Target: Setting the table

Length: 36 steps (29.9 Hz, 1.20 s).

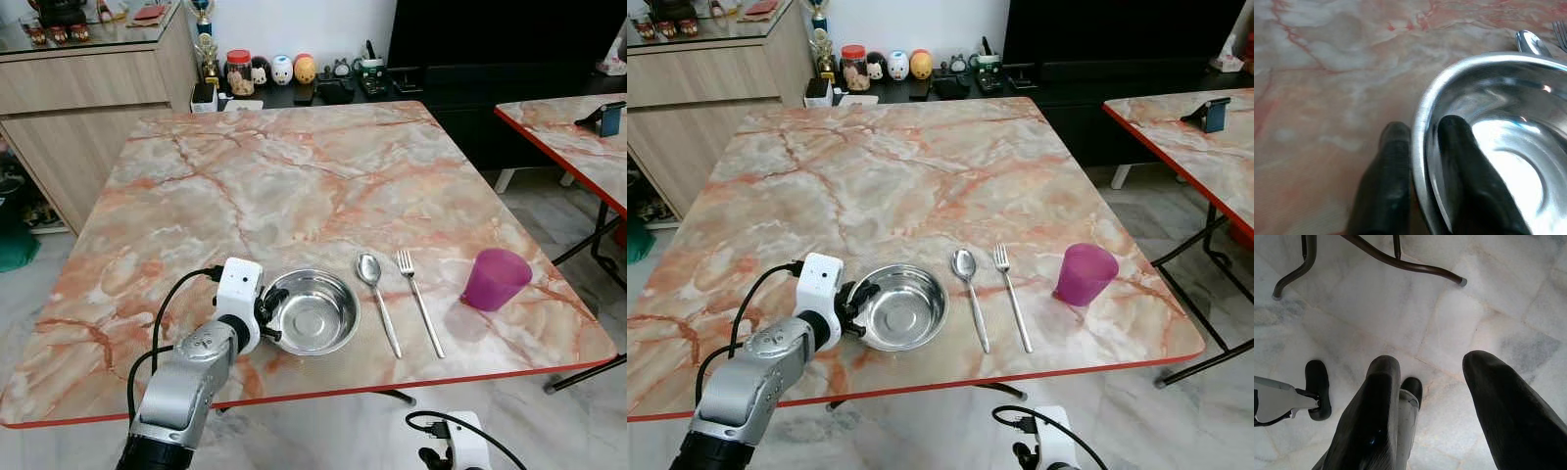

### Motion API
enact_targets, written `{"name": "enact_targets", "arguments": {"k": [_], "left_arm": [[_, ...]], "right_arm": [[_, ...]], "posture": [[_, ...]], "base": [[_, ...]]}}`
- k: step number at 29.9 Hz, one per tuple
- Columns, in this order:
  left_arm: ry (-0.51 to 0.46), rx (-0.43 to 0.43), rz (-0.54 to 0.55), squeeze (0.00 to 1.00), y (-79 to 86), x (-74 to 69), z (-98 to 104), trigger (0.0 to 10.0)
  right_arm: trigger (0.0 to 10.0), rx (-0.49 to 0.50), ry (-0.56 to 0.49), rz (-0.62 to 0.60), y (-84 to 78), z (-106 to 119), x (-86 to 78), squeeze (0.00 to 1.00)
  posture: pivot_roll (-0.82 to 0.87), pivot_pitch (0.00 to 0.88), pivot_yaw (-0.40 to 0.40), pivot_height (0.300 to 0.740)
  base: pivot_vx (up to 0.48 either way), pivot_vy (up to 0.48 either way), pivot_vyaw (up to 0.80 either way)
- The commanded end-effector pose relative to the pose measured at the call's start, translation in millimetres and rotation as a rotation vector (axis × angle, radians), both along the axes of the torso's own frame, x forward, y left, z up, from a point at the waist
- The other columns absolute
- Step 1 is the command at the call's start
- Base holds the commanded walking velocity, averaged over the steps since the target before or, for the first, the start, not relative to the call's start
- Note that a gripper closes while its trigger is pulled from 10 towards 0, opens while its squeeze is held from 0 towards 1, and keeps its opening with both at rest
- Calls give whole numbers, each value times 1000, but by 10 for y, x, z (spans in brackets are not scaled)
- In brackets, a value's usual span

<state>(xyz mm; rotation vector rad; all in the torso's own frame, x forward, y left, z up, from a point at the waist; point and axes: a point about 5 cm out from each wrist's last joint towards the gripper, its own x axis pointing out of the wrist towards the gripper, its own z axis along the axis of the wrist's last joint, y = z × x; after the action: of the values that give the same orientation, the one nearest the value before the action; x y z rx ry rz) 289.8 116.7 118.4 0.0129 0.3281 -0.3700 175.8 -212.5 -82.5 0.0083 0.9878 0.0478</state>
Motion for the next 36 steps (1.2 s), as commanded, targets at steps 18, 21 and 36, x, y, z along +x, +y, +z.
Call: {"name": "enact_targets", "arguments": {"k": [18,21,36], "left_arm": [[-140,-401,96,0,80,-54,206,10000],[-167,-530,79,0,42,-84,288,10000],[-299,-769,306,0,269,-121,405,10000]], "right_arm": [[10000,-14,11,14,-22,-4,-15,0],[10000,-18,14,17,-31,-6,-24,0],[10000,-29,16,-33,-75,-16,-62,0]], "posture": [[1,0,-6,707],[4,0,-10,707],[5,0,-24,707]], "base": [[0,0,0],[0,0,0],[0,0,0]]}}
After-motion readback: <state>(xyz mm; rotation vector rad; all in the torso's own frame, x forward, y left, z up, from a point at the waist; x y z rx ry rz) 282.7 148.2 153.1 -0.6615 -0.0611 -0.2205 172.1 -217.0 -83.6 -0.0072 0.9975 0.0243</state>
